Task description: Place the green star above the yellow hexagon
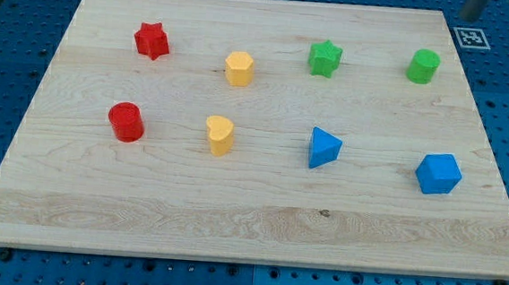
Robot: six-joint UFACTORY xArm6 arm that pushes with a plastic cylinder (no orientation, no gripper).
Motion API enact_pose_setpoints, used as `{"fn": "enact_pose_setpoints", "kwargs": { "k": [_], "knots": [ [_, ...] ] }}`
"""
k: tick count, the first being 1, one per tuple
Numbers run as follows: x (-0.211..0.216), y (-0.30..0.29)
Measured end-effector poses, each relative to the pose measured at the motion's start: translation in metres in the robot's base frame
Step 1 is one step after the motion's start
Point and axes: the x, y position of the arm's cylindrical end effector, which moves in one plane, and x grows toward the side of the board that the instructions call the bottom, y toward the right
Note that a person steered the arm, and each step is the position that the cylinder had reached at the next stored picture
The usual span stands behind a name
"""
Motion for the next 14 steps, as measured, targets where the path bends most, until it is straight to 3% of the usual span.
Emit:
{"fn": "enact_pose_setpoints", "kwargs": {
  "k": [1, 3, 4, 6, 9, 10, 11, 13, 14],
  "knots": [
    [0.007, 0.006],
    [0.062, 0.011],
    [0.063, -0.006],
    [0.056, -0.112],
    [0.128, -0.19],
    [0.14, -0.243],
    [0.138, -0.291],
    [0.115, -0.241],
    [0.095, -0.249]
  ]
}}
